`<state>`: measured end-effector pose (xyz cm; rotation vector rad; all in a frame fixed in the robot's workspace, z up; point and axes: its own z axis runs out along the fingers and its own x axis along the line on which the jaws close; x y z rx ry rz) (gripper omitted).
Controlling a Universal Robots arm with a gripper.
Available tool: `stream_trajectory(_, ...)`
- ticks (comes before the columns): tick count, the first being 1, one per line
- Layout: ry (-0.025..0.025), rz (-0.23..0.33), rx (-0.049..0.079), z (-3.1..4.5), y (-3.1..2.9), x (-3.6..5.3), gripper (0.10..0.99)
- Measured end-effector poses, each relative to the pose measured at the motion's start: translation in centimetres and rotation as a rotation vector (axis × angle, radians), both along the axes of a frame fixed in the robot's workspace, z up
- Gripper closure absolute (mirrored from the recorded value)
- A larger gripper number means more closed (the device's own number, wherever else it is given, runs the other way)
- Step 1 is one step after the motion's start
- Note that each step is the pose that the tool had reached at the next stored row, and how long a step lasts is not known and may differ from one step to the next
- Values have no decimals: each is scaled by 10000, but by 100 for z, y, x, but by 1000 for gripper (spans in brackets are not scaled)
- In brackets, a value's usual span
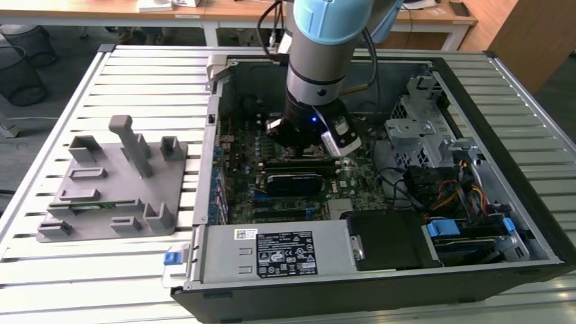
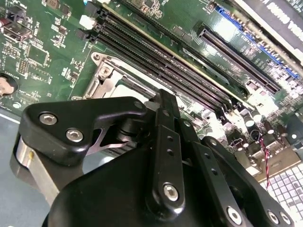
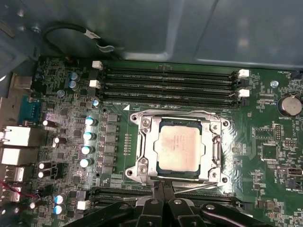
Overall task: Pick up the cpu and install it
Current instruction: 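Install the second cpu locking lever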
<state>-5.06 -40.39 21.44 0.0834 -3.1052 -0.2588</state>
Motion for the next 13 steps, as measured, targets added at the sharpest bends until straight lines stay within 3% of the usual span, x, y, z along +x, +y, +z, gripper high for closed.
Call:
stream_trajectory(7,3,0,47,-17,-31,-11,980)
stream_trajectory(13,3,-1,230,-23,-68,-38,980)
